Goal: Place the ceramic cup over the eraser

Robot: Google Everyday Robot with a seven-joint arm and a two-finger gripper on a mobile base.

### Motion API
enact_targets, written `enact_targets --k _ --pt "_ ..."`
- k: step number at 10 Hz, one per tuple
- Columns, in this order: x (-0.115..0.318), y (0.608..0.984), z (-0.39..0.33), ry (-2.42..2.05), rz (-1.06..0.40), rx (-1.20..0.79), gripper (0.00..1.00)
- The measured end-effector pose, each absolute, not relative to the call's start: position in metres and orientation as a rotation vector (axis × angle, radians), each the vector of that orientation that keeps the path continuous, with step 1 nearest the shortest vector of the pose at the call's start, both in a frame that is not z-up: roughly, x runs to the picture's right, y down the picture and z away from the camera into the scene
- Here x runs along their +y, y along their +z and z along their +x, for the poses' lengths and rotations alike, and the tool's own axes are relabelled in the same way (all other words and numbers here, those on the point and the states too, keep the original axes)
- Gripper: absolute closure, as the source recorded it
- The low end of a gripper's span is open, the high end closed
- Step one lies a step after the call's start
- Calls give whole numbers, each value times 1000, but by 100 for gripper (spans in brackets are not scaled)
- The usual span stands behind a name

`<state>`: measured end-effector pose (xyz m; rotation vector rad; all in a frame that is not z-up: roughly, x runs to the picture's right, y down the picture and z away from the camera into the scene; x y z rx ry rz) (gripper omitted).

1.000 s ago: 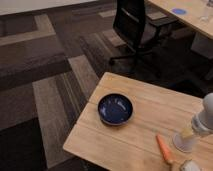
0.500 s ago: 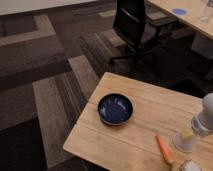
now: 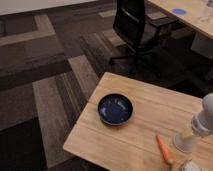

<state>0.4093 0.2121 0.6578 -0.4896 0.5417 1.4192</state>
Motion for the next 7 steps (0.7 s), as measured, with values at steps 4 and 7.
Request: enact_targets --k 4,7 --pt "213 658 410 1419 -491 543 20" --pt "213 658 410 1419 -491 544 20"
